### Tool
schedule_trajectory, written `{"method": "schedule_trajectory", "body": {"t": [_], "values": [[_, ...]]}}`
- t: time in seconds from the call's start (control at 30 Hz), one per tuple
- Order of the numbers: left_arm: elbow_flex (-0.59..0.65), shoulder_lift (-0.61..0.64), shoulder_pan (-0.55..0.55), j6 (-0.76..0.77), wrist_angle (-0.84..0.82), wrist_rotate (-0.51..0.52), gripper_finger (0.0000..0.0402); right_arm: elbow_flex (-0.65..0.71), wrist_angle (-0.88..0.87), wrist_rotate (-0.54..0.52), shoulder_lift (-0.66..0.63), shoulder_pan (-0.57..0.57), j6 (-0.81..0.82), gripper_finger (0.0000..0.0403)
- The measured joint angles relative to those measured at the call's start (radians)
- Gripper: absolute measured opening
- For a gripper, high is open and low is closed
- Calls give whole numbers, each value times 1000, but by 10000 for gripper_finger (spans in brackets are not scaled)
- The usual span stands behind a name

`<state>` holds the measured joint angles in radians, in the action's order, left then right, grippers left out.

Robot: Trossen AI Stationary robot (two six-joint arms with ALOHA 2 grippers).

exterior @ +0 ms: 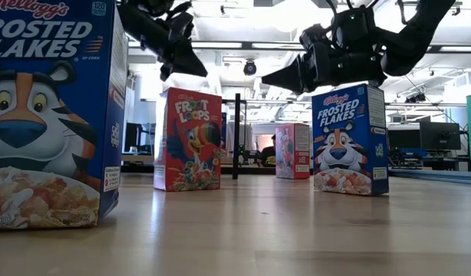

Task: Stack cereal on shelf
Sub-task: Put the bottom left red cereal box on the shelf

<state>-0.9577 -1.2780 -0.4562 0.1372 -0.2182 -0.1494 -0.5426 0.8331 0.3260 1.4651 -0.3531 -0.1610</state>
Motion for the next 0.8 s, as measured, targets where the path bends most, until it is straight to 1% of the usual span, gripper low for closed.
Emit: {"method": "schedule_trajectory", "body": {"t": [0.13, 0.27, 0.33, 0.43, 0.5, 0.57, 0.7, 0.8], "values": [[-133, 15, 63, 39, -350, 21, 4, 0, 1, 0, 0, 0, 3, 0], [-251, 13, 145, 185, -747, 105, 17, 0, 1, 0, 0, 0, 4, 0], [-286, 14, 193, 290, -899, 104, 33, 0, -4, 0, 0, 0, 4, 0], [-314, 13, 263, 438, -1115, 52, 69, 0, -10, 22, 0, 0, 4, 0], [-317, 14, 314, 514, -1214, 33, 97, 0, -15, 41, 0, 0, 3, 0], [-315, 13, 363, 577, -1277, 27, 128, 0, -15, 52, 0, 0, 4, 0], [-315, 13, 441, 720, -1283, 25, 186, 0, -24, 86, 0, 0, 4, 0], [-309, 13, 492, 807, -1281, 45, 217, 0, -29, 86, 0, 0, 4, 0]]}}
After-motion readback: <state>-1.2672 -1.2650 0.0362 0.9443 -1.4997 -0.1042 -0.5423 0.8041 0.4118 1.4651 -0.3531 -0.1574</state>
